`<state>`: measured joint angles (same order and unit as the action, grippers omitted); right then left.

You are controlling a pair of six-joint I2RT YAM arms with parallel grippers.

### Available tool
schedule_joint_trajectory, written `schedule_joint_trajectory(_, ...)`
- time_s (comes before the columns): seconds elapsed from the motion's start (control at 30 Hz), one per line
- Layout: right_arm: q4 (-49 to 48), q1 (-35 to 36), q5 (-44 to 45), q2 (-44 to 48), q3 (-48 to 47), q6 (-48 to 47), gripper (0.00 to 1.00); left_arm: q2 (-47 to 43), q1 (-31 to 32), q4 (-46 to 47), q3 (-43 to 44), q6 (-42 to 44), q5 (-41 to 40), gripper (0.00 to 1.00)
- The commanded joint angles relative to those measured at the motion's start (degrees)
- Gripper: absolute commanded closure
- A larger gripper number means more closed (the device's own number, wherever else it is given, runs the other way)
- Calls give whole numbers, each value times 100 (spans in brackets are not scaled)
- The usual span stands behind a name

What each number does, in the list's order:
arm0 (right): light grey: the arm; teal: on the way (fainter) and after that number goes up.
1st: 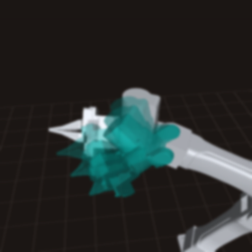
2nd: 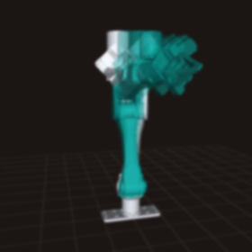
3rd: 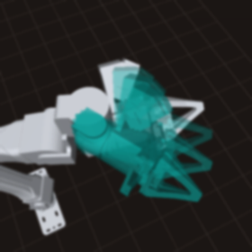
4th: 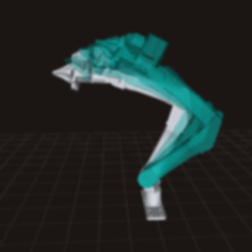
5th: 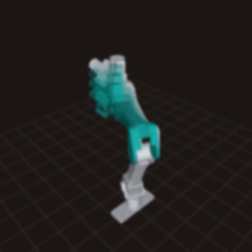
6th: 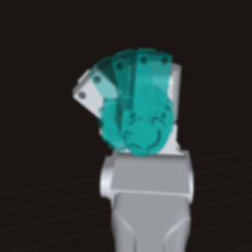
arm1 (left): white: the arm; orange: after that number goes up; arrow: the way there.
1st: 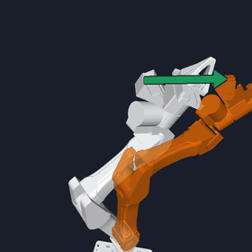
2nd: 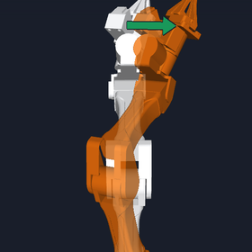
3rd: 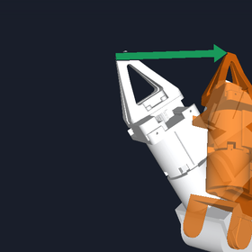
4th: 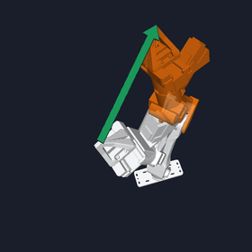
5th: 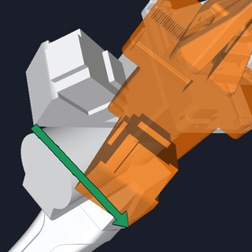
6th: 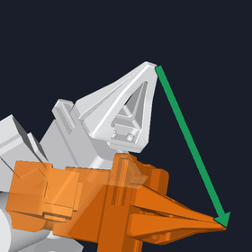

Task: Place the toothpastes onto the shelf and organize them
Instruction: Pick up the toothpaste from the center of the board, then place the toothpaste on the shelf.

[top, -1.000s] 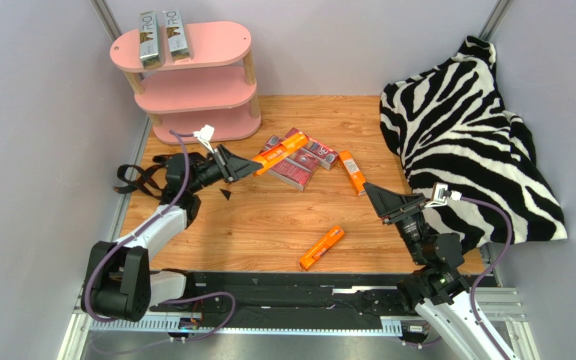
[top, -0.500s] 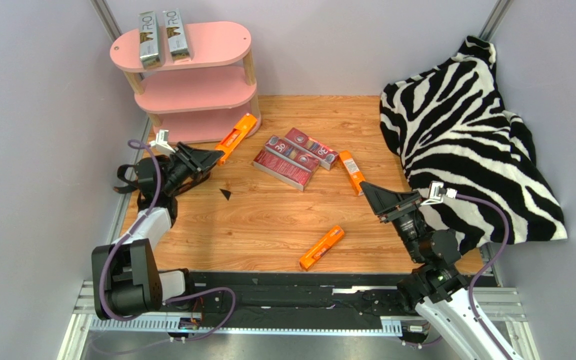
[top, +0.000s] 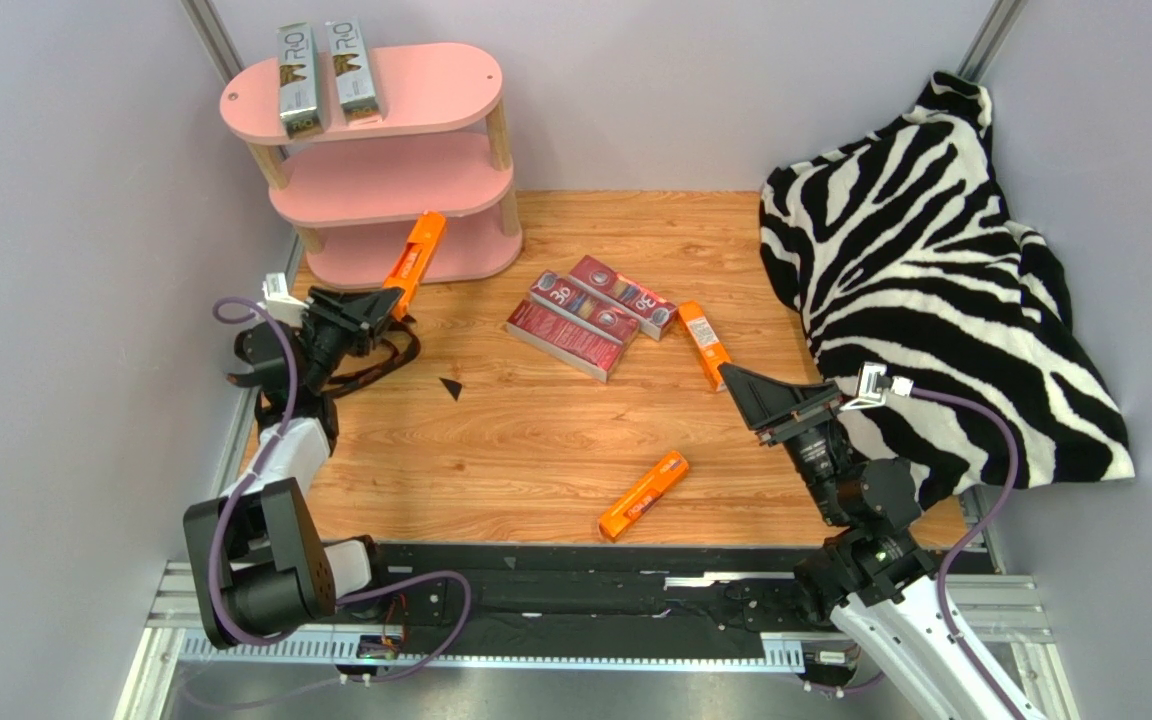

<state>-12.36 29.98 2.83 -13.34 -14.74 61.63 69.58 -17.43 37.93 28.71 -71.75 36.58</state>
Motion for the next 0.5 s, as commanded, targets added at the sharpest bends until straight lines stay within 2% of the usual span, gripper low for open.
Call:
schedule_joint_trajectory(0.0, 58, 34, 42, -37, -196, -177, 0, -156, -85, 241, 275, -270, -309, 69)
schedule_joint_trajectory(0.47, 137, 26, 33, -45, -196, -265, 0, 661, -129, 460, 1014, -524, -555, 69)
